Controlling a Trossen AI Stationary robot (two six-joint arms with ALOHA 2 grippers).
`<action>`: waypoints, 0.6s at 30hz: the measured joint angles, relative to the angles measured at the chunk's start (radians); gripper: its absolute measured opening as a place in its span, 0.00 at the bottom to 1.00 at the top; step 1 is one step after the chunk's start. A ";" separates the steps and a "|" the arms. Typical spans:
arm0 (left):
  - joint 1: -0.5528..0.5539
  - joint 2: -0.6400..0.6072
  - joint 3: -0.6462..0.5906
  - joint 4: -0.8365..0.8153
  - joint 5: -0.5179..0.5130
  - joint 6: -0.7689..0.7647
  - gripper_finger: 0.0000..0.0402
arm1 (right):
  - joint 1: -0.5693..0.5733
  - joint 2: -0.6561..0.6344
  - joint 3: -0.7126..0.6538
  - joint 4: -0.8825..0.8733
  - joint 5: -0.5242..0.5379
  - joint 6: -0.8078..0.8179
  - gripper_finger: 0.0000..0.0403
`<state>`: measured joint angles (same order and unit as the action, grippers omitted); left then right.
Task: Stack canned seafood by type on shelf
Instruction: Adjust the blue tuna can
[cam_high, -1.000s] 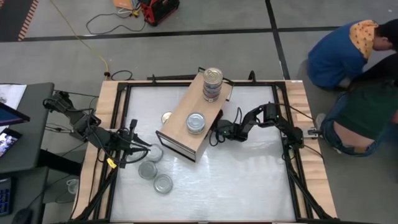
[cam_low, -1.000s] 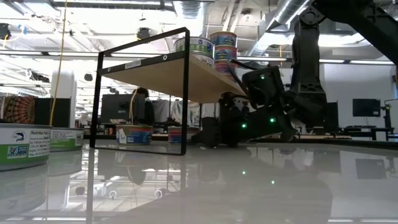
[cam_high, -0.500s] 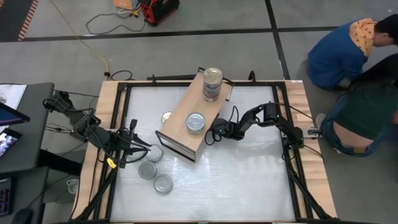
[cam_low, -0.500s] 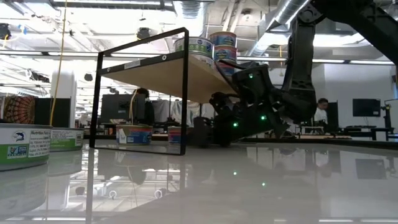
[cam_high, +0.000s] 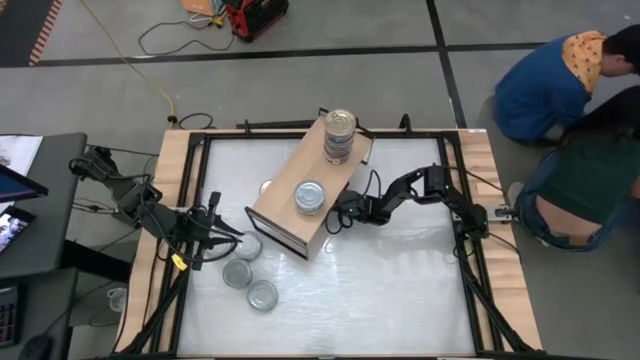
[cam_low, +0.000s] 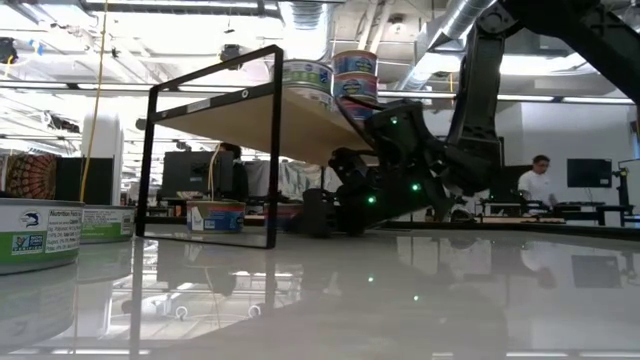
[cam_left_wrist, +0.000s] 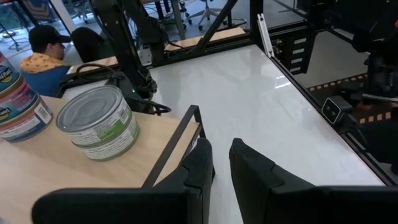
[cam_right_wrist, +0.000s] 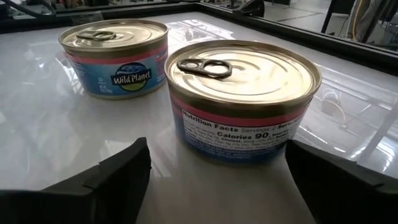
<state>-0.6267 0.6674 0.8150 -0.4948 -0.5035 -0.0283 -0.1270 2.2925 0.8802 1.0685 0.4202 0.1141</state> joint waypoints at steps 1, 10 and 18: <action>0.000 0.000 0.000 0.000 0.000 0.000 0.12 | 0.003 0.000 0.000 -0.007 0.000 0.002 0.96; 0.000 0.000 0.000 -0.001 0.006 -0.014 0.12 | 0.010 -0.003 -0.045 0.006 0.000 0.005 0.94; 0.001 0.000 0.000 -0.035 -0.054 -0.048 0.12 | 0.058 -0.056 -0.103 -0.019 0.000 0.013 0.94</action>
<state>-0.6252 0.6674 0.8150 -0.5296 -0.5570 -0.0766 -0.0687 2.2362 0.7767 1.0496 0.4206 0.1274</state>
